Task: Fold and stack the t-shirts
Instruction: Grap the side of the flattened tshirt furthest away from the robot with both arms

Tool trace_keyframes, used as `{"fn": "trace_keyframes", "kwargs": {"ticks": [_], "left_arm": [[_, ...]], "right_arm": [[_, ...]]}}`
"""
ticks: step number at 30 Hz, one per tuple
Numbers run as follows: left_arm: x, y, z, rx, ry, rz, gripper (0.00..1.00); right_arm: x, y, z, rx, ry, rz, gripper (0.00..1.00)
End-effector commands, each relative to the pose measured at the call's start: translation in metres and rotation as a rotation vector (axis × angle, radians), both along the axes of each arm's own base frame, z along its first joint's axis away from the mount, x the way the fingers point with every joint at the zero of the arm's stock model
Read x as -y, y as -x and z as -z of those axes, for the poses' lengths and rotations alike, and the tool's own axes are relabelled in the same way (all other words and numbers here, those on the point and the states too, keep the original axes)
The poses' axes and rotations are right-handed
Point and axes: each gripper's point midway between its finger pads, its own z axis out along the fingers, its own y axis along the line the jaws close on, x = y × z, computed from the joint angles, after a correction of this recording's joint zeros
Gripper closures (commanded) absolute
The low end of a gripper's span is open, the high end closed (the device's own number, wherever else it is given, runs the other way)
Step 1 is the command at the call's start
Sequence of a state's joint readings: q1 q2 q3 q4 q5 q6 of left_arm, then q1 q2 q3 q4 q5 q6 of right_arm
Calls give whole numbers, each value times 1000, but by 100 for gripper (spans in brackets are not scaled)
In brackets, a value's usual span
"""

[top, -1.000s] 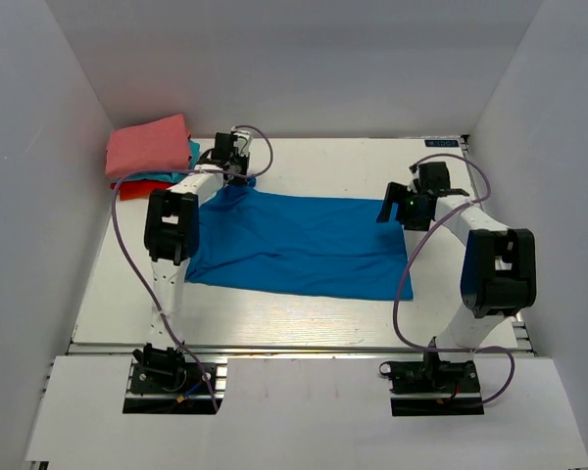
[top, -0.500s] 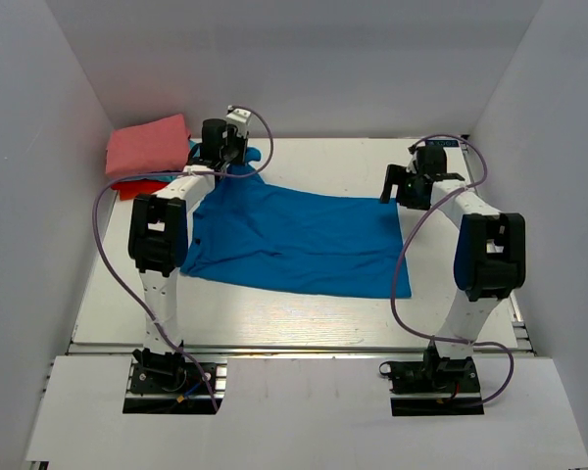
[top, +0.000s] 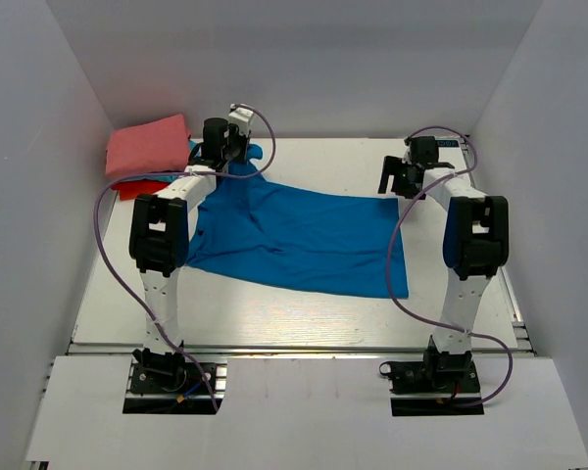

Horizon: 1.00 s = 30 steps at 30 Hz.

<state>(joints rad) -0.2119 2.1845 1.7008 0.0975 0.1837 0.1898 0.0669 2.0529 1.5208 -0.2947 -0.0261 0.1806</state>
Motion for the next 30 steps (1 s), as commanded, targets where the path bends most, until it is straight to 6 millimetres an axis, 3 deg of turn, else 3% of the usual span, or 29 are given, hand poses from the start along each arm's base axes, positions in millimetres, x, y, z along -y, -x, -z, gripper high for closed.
{"fn": "trace_keyframes", "kwargs": {"ticks": [1,2,6,9,16,19,20,25,30], "left_arm": [[-24,-11,-25,26,76,-207,100],[-35,-12,-24,8,81,-288,100],[-40,-13,-8,-61,128,-368,100],[-29,-11,-2,-83,161,-349,100],[-21,-13,8,-122,180,-324,100],[-21,-12,10,-133,185,-329,100],[-21,-12,10,-133,185,-329,100],[-21,-17,1,-126,215,-350,100],[-30,-18,0,-145,239,-434,100]], "right_arm": [[0,-17,1,9,-1,30,12],[-1,-21,5,4,-6,37,12],[6,-27,19,-21,23,91,15],[1,-24,30,-46,28,77,36],[-7,-33,39,-42,14,57,67],[-11,-33,43,-65,13,43,93],[-10,-34,41,-62,13,46,100],[0,-38,18,7,52,69,100],[24,-40,-36,153,151,143,100]]}}
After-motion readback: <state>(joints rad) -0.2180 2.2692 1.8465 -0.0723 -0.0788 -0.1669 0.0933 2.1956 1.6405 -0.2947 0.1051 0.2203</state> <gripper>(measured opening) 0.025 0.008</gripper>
